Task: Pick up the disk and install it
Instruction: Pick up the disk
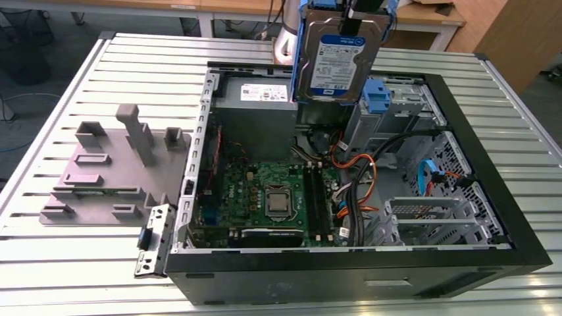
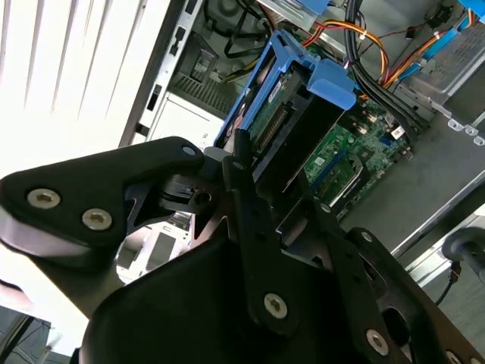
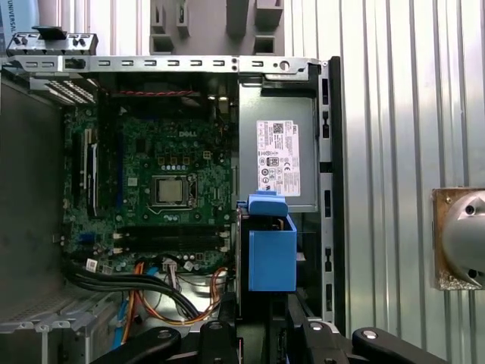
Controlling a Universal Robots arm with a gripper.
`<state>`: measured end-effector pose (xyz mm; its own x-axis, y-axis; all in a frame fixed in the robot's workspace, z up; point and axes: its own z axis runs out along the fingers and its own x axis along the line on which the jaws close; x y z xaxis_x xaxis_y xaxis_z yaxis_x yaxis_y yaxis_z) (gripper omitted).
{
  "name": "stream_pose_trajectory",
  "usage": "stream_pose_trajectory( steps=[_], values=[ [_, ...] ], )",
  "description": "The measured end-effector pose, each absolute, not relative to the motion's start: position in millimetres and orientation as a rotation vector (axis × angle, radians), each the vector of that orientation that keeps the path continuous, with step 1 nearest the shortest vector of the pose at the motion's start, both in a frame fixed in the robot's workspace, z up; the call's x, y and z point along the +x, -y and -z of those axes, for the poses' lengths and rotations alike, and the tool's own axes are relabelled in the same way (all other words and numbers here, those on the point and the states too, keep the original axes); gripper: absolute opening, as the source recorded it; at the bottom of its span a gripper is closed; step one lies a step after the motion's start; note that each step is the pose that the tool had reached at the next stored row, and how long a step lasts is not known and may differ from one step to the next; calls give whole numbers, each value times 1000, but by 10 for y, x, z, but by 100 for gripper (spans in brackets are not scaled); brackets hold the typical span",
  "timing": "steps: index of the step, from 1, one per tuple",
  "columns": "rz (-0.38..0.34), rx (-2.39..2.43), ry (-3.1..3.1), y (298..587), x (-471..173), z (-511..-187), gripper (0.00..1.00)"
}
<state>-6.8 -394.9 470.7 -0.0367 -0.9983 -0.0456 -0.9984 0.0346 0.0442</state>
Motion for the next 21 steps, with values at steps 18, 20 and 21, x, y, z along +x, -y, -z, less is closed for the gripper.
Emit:
stream_pose_trajectory(
  steps=[18, 20, 21],
  values=[
    [-100, -2179, -2258, 4016, -68, -4707, 35],
    [-100, -2179, -2258, 4027, -68, -4707, 35],
    [-100, -2179, -2258, 4029, -68, -4707, 35]
  ],
)
